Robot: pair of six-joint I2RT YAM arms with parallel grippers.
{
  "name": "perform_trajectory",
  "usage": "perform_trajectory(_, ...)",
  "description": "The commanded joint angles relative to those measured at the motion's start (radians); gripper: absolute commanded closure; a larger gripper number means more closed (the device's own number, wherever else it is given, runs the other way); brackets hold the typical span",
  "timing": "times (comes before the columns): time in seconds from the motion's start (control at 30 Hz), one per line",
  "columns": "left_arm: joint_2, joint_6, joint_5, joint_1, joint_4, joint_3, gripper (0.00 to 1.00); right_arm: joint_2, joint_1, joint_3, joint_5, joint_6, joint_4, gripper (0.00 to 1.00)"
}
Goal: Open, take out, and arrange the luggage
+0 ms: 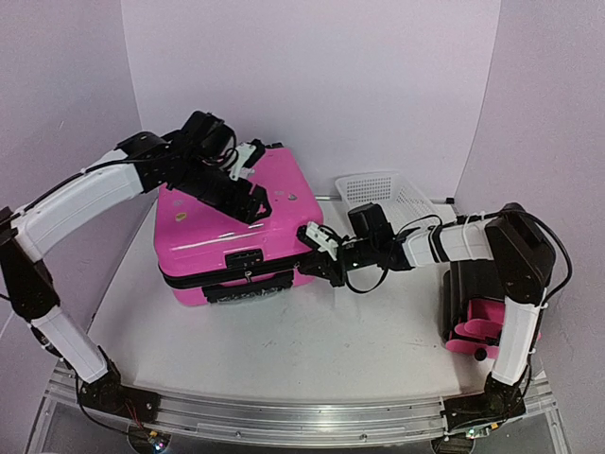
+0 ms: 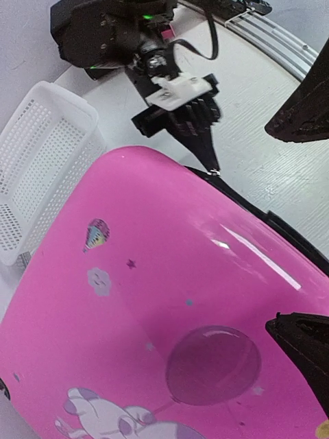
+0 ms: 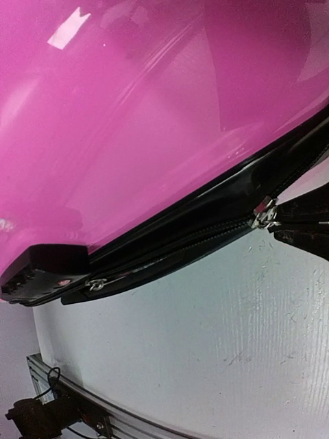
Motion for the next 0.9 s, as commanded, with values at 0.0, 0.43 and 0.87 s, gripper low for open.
perform_trajectory(0.0,0.179,0.069,-0.048,-0.038,-0.017,0.230,0.16,-0.003,0.080,0.038,-0.075,0.074,0.101,1.00)
perform_trajectory(0.43,0.687,0.210,0.173,-0.082,0.019,0.884,0.38,-0.023,0.099,-0.064,0.061,0.178,0.210,1.00)
perform_trajectory(0.87,0.773,0.176,0.054,-0.052,0.033,0.795,0.51,-0.125,0.103,-0.199,0.254,0.175,0.178,1.00)
